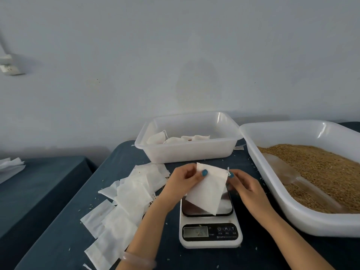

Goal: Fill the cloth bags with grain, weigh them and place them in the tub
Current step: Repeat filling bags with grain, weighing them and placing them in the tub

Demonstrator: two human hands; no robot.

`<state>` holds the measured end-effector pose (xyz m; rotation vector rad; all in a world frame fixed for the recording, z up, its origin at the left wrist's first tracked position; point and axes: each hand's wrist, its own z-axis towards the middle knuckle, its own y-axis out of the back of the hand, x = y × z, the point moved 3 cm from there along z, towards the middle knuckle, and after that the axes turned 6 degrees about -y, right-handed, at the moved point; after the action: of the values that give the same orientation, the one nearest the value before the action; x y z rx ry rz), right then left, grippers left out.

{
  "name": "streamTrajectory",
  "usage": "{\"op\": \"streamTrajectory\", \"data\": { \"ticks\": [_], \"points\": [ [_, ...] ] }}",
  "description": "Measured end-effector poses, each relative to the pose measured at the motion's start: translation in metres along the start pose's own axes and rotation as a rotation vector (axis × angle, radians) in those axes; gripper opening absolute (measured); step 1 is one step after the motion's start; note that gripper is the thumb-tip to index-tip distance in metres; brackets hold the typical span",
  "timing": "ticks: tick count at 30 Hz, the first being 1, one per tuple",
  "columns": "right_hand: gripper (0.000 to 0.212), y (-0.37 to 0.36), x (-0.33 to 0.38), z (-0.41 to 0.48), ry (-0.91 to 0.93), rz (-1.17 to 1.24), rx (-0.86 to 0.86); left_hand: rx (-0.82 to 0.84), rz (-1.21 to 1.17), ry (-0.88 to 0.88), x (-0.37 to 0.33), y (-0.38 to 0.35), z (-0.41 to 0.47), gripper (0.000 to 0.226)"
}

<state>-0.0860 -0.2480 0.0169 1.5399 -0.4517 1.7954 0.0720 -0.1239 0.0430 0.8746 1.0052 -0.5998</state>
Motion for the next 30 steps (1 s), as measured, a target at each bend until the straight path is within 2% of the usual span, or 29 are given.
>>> {"op": "streamTrajectory", "data": {
  "ticks": [4, 7, 12, 15, 19, 23, 30],
  "points": [
    [0.030, -0.0019, 0.0071, -0.0037, 0.042, 0.080, 0.033, 0.043, 0.106, -0.066, -0.0019, -0.0020, -0.0042, 0.014],
    [0.019, -0.0027, 0.0090, -0.0053, 0.043, 0.089, 0.050, 0.057, 0.209, -0.124, -0.0017, -0.0057, -0.0063, 0.014],
    [0.024, -0.0023, 0.0061, -0.0073, 0.020, 0.075, 0.101, 0.049, 0.351, -0.208, -0.0011, -0.0093, -0.0071, 0.014],
    [0.021, -0.0011, 0.0017, -0.0052, 0.034, 0.012, 0.091, 0.025, 0.337, -0.217, -0.0021, -0.0071, -0.0081, 0.015],
    [0.023, -0.0010, 0.0008, -0.0038, 0.056, -0.016, 0.062, 0.006, 0.273, -0.217, -0.0053, -0.0068, -0.0097, 0.003],
    [0.029, 0.0050, 0.0063, -0.0028, 0.121, 0.042, -0.033, 0.006, 0.218, -0.215, -0.0073, -0.0086, -0.0110, 0.015],
    [0.012, 0.0028, 0.0084, -0.0044, 0.227, -0.081, -0.044, -0.015, 0.181, -0.182, -0.0079, -0.0099, -0.0105, 0.016]
  ]
}}
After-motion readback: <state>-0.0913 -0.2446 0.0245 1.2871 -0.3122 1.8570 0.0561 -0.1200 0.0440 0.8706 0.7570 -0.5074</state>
